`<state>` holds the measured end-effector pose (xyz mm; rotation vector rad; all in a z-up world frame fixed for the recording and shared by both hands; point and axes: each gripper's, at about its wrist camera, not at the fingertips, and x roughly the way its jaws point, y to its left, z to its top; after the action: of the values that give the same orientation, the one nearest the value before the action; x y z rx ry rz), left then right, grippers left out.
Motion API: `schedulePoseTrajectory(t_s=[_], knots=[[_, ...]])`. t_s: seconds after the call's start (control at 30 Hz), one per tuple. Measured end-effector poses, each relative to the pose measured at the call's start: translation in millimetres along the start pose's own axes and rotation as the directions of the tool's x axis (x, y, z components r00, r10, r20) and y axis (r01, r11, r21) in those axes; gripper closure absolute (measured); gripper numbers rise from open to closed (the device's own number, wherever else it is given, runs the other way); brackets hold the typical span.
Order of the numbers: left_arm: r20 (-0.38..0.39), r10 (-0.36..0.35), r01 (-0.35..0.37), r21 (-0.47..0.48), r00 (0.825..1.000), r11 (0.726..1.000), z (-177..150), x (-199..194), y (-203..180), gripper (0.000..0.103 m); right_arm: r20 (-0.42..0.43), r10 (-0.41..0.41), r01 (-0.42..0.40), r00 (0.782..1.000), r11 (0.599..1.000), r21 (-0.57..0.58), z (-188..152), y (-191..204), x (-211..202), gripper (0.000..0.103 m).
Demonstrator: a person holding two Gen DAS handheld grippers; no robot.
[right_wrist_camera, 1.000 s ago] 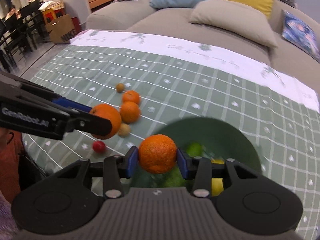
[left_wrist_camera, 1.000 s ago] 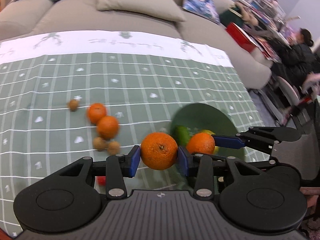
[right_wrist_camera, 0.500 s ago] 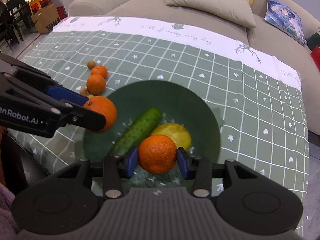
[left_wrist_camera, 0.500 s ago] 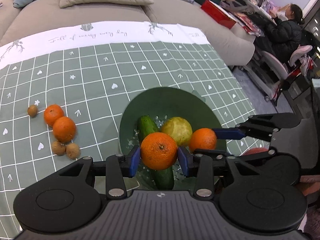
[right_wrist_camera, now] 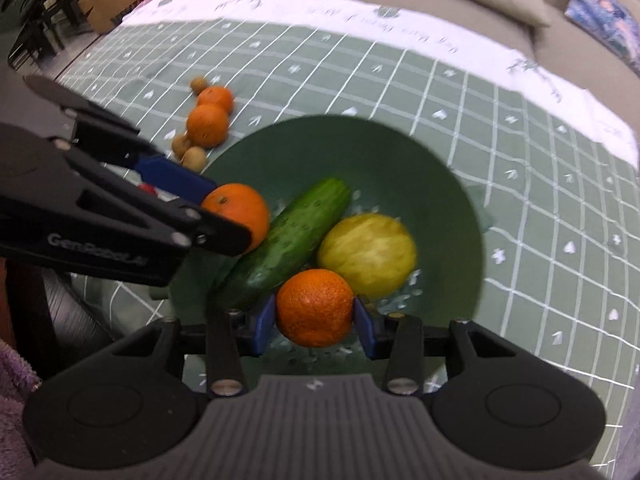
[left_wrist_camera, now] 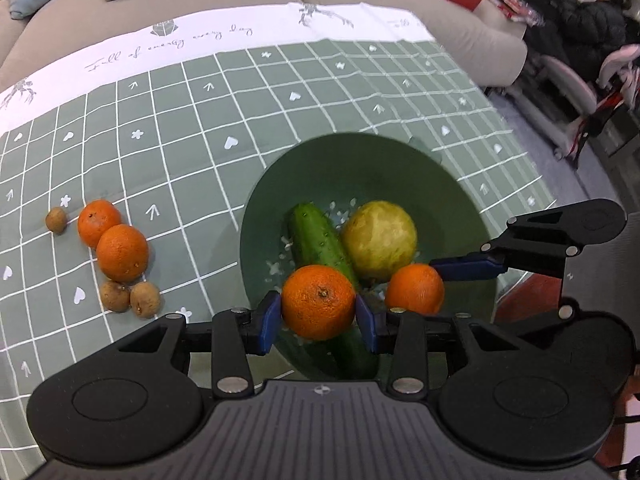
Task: Organize fruits
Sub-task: 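Carry both mandarins into the colander and open both tools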
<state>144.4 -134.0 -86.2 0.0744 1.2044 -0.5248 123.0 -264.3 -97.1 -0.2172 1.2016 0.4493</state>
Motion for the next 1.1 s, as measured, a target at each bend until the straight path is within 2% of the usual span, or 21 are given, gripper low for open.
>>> schedulePoseTrajectory(t_s=[0.3,0.67,0.8,0.83,1.0,1.1], knots=[[-0.016,0.002,-0.002,0.016,1.0,1.0,4,5,1,0.057,-0.06,0.013,-0.013,0.998,1.0,-0.001,1,3,20,0.063],[-0.017,-0.025,0.025,-0.012,1.0,1.0,4,4,6,0.056,-0.078,0.003,-0.003,0.997,1.0,-0.005,5,4,20,0.063],[0.0,-0.037,0.037,-0.004,0.999,0.999,2,-2,6,0.055,-0.072,-0.013,0.013,0.997,1.0,-0.011,7,7,17,0.056],[0.008,-0.043,0.043,-0.007,0.999,0.999,2,-4,7,0.052,-0.069,-0.019,0.018,0.997,1.0,-0.015,8,9,15,0.055],[0.049,-0.081,0.082,-0.02,0.996,0.996,1,-21,10,0.05,-0.048,-0.038,0.037,0.998,0.999,-0.032,11,16,5,0.052],[0.074,-0.08,0.082,-0.023,0.994,0.996,-2,-31,13,0.05,-0.028,-0.059,0.058,0.998,0.997,-0.043,14,23,-2,0.041]])
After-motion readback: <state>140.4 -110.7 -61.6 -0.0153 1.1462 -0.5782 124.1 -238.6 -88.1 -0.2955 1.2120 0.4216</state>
